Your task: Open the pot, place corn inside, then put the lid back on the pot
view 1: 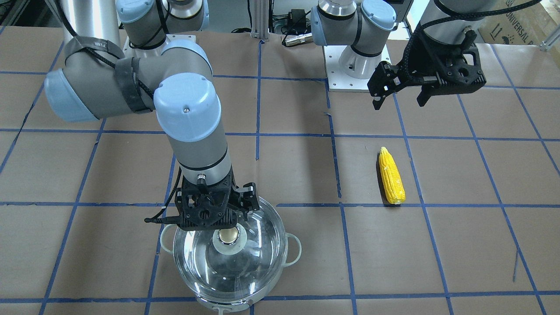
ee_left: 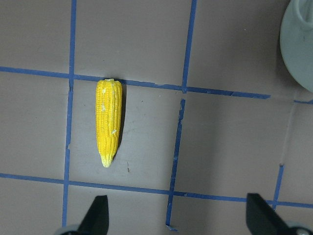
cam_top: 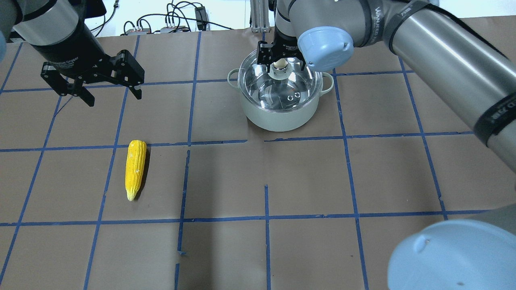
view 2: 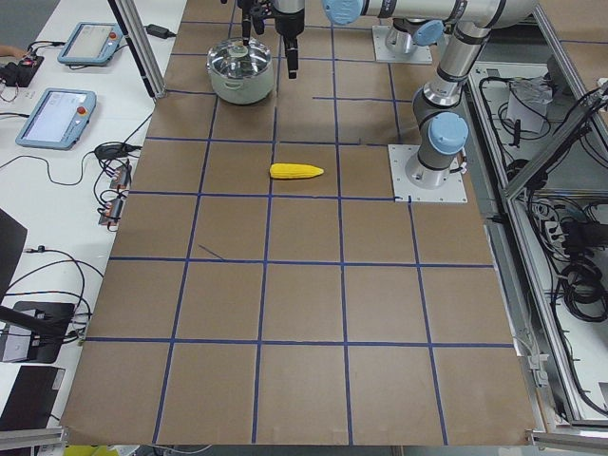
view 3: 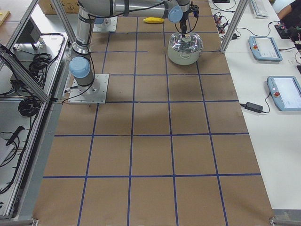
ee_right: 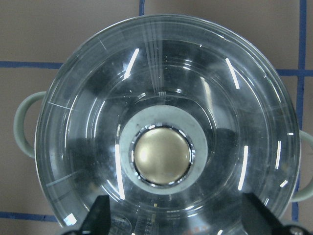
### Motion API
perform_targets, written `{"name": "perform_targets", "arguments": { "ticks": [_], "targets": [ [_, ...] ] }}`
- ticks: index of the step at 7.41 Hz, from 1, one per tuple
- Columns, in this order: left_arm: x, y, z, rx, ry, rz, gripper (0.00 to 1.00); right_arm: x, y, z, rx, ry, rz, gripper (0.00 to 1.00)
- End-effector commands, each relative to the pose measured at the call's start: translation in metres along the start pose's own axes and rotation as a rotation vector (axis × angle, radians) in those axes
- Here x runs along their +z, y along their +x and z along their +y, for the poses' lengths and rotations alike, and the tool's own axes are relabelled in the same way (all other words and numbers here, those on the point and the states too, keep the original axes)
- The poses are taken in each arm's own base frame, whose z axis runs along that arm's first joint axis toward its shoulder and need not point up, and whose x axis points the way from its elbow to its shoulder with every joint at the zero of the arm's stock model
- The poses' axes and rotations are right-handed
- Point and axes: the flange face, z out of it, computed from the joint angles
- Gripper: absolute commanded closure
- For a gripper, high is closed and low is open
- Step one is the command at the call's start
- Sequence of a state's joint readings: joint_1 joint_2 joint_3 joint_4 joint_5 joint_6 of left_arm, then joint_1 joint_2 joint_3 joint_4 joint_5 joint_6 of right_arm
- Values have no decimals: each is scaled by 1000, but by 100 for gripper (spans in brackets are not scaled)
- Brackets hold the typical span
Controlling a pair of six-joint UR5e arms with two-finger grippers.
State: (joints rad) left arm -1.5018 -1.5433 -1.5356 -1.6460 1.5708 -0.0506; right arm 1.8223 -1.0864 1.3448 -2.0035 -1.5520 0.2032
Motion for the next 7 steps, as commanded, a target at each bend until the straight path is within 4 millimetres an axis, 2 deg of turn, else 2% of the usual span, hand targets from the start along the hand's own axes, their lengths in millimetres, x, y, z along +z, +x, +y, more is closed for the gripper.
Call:
{"name": "perform_targets", "arguments": {
  "ticks": [1,4,6,7],
  "targets": [
    [0,0,0,0,0,0,0,30,-1,-6,-1,-7,6,7],
    [-1,0,1,0,2,0,0,28,-1,-7,-4,-4,9,10],
    [-1,0,1,0,2,0,0,10,-4,-17,-10,23,3,9],
    [-1,0,1,0,2,0,0,10,-5,-22,-10,19,4,9]
  ]
}}
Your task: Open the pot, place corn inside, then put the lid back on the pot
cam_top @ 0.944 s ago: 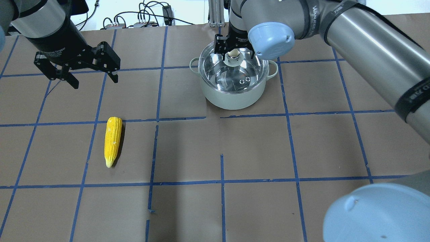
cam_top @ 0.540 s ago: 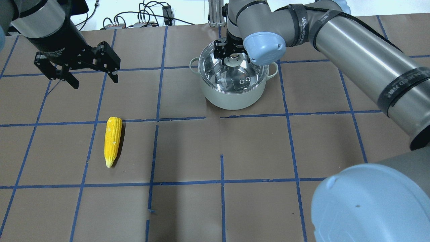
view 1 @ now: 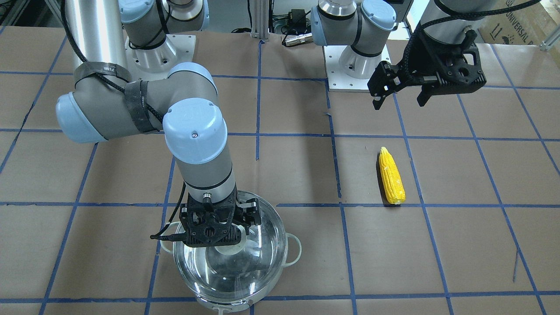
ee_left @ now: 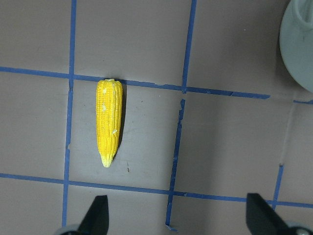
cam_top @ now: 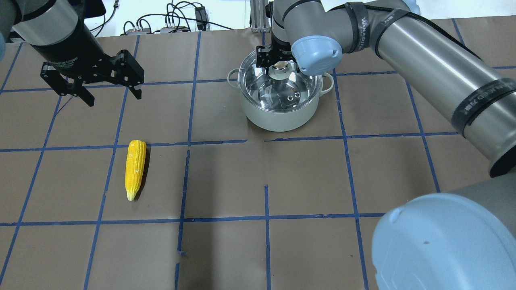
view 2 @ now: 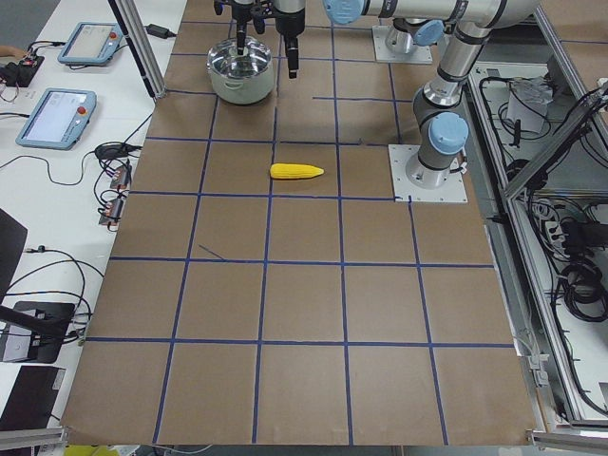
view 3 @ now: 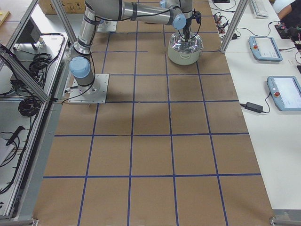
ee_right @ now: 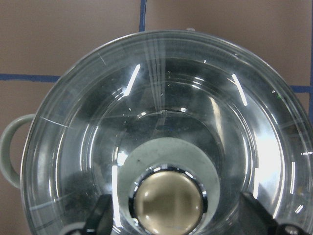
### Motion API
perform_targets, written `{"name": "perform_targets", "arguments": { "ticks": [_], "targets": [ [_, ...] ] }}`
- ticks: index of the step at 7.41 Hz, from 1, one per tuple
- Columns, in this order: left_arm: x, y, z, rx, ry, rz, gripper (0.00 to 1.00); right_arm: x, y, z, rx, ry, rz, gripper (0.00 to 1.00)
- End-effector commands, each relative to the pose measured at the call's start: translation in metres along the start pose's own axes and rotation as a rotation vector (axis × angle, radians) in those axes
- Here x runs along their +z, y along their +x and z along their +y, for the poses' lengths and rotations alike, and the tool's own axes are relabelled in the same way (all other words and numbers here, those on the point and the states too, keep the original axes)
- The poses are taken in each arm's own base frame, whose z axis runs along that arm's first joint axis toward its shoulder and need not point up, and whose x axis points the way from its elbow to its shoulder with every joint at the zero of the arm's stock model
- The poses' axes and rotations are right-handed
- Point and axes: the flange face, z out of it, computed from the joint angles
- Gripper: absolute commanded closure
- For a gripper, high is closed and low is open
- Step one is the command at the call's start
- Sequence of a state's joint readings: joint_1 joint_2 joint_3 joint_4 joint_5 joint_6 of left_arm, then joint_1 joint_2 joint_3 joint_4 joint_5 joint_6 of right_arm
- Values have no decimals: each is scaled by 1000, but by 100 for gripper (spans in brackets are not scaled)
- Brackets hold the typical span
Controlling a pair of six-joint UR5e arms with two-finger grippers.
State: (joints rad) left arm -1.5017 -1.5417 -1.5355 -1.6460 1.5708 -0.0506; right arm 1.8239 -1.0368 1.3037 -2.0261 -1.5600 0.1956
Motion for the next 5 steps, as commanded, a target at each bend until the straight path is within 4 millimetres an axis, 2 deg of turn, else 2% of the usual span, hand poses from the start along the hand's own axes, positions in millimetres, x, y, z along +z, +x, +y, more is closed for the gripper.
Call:
{"name": "perform_targets", "arguments": {
  "ticks": [1,3,5],
  "targets": [
    [0,0,0,0,0,0,0,6,-1,-8,-1,-10,2,9],
    [0,0,0,0,0,0,0,16,-2,-9,-1,-19,4,11],
    [-1,0,1,0,2,0,0,17,-1,-9,-1,-23,6,19]
  ]
}}
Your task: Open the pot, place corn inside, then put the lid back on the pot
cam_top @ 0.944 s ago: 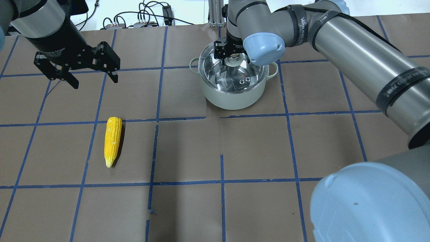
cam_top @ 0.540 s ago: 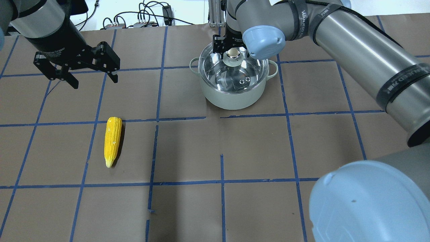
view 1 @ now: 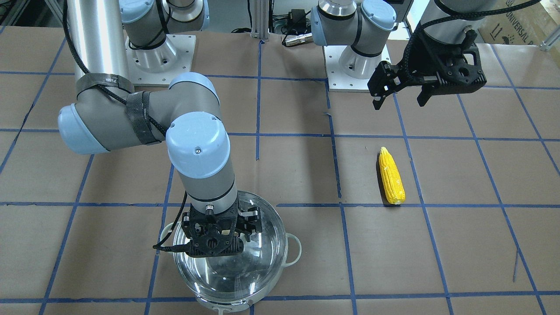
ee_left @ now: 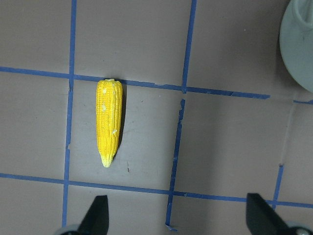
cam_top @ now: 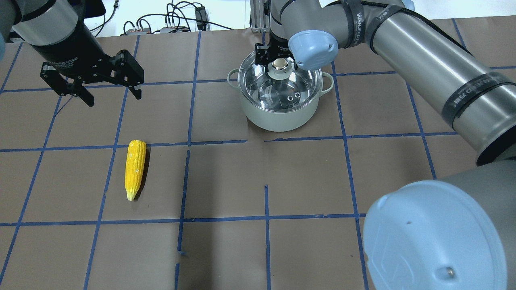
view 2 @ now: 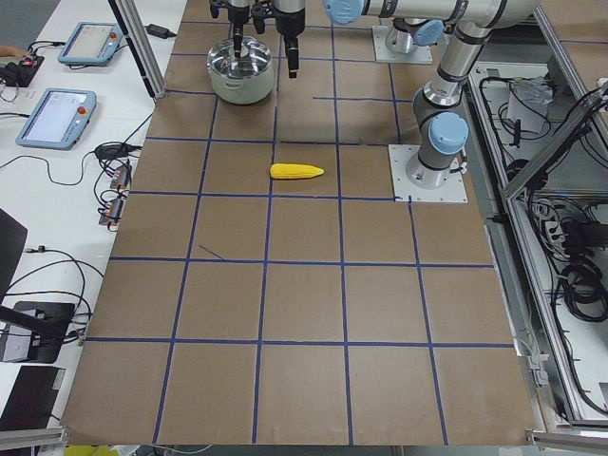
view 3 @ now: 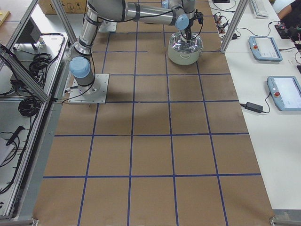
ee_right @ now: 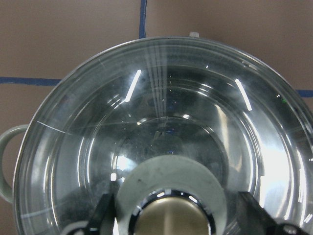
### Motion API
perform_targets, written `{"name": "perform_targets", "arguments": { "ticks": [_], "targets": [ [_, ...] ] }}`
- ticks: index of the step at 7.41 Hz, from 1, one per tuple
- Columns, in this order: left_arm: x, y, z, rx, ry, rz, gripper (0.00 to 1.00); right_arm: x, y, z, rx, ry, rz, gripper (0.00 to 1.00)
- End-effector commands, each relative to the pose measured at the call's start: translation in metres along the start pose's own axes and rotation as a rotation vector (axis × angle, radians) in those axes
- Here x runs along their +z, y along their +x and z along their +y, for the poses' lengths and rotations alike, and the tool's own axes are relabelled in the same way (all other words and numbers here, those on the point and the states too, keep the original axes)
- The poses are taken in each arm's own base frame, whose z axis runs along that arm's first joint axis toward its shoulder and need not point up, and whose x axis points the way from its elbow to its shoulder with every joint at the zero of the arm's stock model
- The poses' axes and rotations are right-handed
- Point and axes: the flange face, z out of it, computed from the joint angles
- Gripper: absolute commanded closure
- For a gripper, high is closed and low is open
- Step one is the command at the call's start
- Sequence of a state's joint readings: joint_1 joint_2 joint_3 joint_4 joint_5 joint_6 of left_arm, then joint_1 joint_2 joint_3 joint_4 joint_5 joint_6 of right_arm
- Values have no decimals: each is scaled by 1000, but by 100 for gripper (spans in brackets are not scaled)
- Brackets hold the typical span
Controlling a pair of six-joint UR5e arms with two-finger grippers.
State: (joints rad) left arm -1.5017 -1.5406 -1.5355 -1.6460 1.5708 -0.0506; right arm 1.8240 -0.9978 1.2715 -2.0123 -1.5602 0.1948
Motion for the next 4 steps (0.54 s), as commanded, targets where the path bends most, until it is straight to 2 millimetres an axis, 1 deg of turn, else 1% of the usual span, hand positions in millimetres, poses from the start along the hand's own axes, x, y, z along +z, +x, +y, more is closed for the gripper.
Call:
{"name": "perform_targets", "arguments": {
  "ticks": [1,3,4],
  "targets": [
    [0,0,0,0,1,0,0,-1,0,0,0,0,1,19],
    [0,0,0,0,1,0,0,-2,0,0,-1,1,1,18],
    [0,0,0,0,1,0,0,-2,0,-1,0,2,-1,16]
  ]
}}
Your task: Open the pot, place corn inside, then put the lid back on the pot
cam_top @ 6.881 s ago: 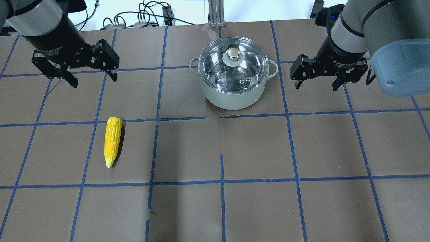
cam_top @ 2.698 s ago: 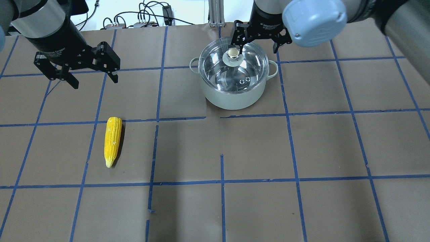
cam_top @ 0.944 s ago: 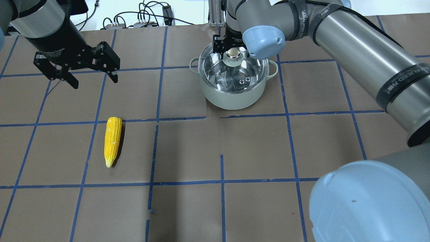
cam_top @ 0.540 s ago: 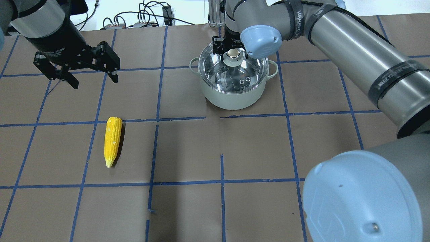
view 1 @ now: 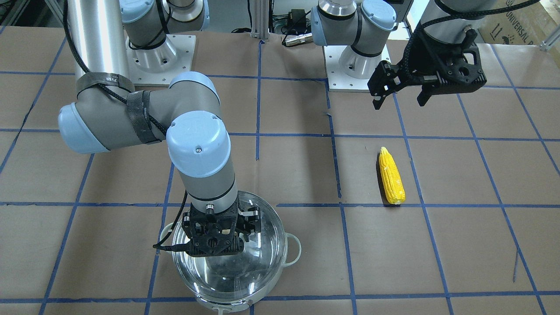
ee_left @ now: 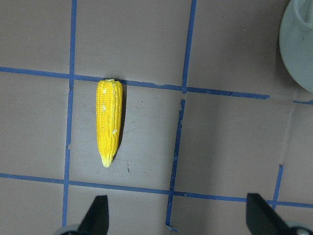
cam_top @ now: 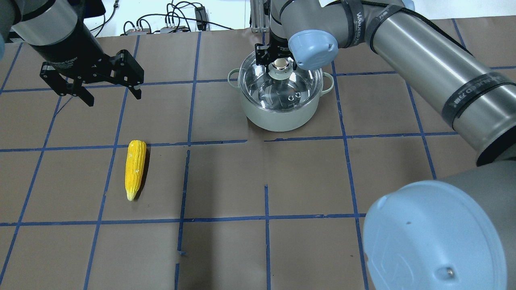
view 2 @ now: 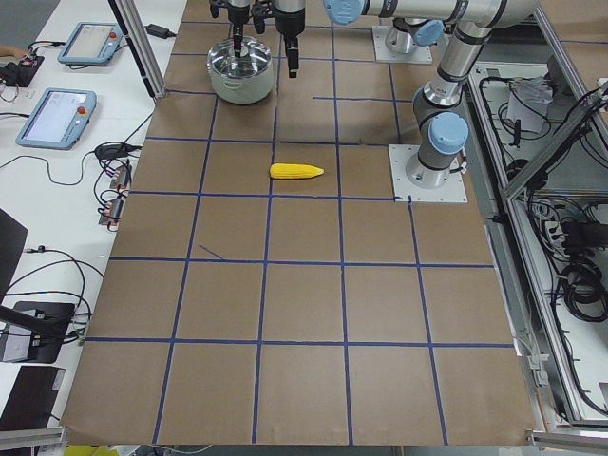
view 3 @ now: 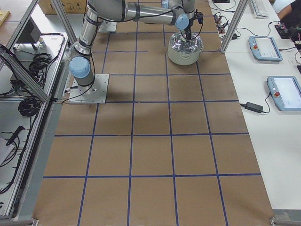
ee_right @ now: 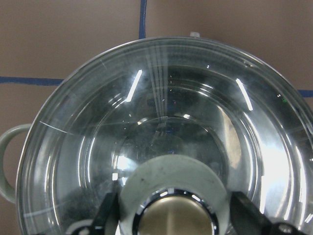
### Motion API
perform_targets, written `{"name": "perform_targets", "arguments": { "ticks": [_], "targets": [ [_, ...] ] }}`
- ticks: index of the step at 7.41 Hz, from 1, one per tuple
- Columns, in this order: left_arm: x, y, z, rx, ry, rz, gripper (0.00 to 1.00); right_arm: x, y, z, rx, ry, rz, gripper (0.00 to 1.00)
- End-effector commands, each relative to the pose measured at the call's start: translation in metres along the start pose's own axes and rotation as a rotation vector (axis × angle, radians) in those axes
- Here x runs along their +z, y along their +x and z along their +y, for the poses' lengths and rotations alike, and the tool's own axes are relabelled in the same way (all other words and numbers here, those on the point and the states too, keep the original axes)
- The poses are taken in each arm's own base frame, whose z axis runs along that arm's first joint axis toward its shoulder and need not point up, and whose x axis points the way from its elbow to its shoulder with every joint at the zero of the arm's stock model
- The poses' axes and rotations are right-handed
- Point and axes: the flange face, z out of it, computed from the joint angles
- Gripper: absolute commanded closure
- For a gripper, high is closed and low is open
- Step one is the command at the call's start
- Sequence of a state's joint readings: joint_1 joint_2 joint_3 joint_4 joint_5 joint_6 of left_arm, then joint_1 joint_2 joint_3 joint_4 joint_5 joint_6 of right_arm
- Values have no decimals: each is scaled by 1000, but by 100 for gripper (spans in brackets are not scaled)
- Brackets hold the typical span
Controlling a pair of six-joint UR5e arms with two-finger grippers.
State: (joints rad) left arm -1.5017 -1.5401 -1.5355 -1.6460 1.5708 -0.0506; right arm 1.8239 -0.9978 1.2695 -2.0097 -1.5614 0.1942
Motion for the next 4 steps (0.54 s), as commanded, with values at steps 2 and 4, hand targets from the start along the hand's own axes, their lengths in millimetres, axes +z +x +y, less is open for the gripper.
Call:
{"name": "perform_targets", "arguments": {
  "ticks": [2,4],
  "targets": [
    [0,0,0,0,0,0,0,-1,0,0,5,4,-2,9],
    [-1,-1,0,0,2,0,0,-7,-1,-4,5,15,-4,8]
  ]
}}
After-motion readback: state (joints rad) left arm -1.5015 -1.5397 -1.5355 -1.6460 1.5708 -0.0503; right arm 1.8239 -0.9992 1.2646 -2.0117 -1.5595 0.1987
